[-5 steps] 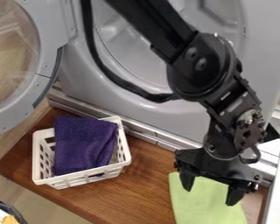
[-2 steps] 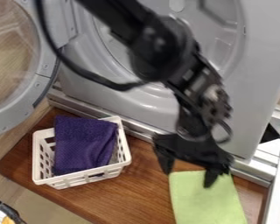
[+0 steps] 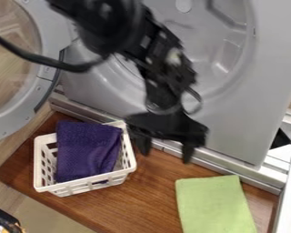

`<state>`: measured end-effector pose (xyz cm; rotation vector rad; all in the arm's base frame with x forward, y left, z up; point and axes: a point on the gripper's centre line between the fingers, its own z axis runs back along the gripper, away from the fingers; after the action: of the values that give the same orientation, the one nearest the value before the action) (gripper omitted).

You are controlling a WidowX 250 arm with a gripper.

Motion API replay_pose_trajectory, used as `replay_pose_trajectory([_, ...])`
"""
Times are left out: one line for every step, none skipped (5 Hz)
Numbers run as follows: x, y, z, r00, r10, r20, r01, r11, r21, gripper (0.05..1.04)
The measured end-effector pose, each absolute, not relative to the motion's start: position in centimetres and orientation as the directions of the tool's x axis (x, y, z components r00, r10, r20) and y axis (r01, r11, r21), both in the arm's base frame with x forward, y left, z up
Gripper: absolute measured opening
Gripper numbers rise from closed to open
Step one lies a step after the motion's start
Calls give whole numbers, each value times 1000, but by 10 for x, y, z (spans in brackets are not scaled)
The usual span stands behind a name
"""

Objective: Removed the purple cloth from basket and placed it on the table

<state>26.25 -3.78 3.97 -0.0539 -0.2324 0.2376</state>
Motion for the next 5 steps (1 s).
replay_pose_trajectory([263,-2,35,937,281,209,-278,959,-47,1001])
replay_pose_trajectory([262,26,28,930,309,202,-312,950,-18,1001])
replay_pose_trajectory([259,47,19,936,298,186,-304,953,1,1001])
replay_pose_trajectory([257,71,8,930,314,192,-323,946,17,1001])
replay_pose_trajectory([252,78,-10,927,330,180,-335,942,0,1001])
